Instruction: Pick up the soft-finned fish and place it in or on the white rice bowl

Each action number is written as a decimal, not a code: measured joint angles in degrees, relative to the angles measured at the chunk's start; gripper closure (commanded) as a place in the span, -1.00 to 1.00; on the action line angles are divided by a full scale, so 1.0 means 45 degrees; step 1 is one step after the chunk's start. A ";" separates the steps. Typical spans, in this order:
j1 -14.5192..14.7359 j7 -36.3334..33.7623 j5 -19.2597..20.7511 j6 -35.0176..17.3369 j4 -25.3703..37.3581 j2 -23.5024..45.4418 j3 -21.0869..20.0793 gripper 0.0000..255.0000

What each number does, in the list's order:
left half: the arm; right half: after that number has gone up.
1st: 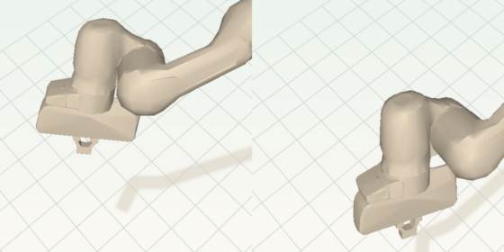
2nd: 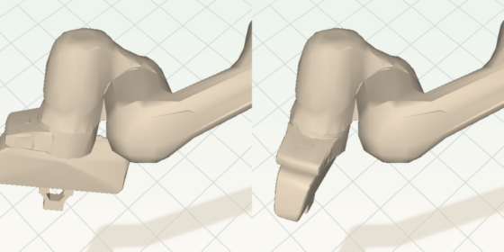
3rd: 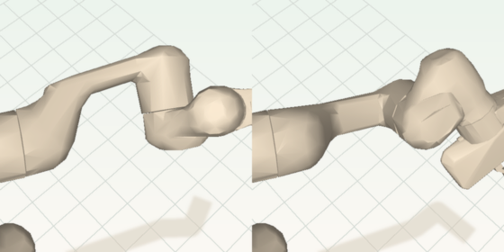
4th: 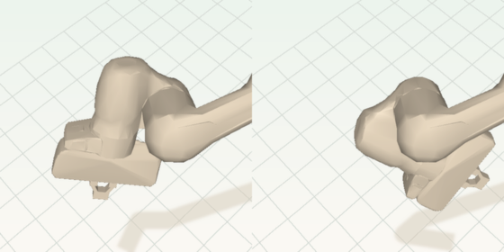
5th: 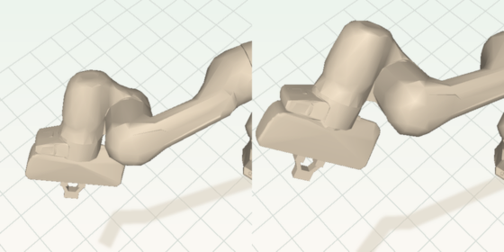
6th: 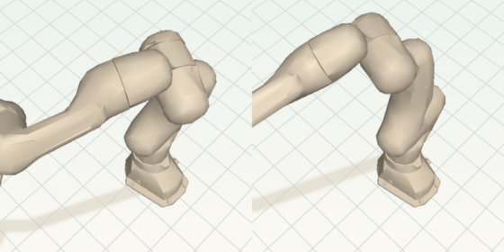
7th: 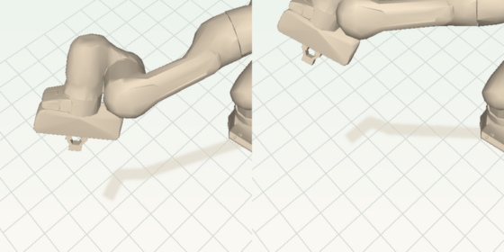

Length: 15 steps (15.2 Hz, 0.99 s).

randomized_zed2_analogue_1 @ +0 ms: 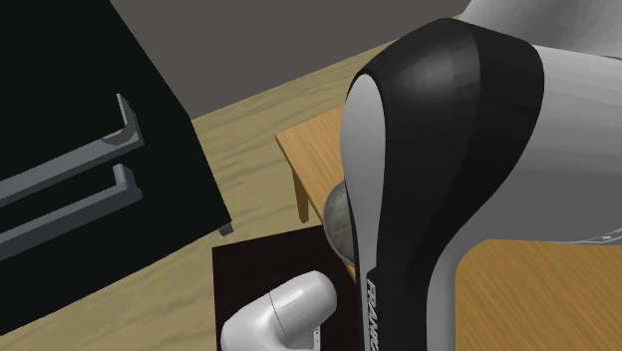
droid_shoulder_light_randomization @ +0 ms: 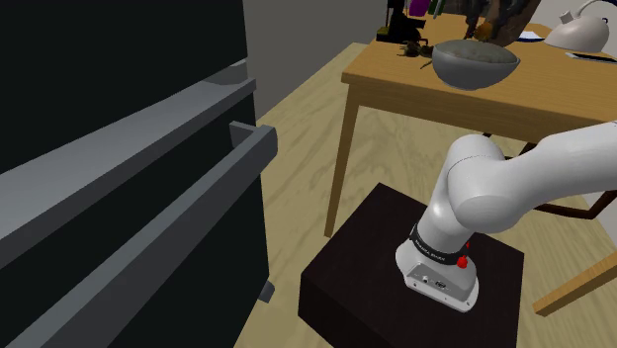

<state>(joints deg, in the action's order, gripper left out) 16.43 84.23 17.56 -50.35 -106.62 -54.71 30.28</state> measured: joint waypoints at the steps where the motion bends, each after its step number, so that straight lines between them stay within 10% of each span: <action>1: 0.0000 0.0000 0.0000 0.0000 0.0000 0.0000 0.0000 -1.00; 15: 0.0608 0.0483 -0.0105 0.1182 0.2859 0.1610 0.0295 -1.00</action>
<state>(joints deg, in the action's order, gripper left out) 19.16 86.40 17.09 -45.03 -93.75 -47.47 31.60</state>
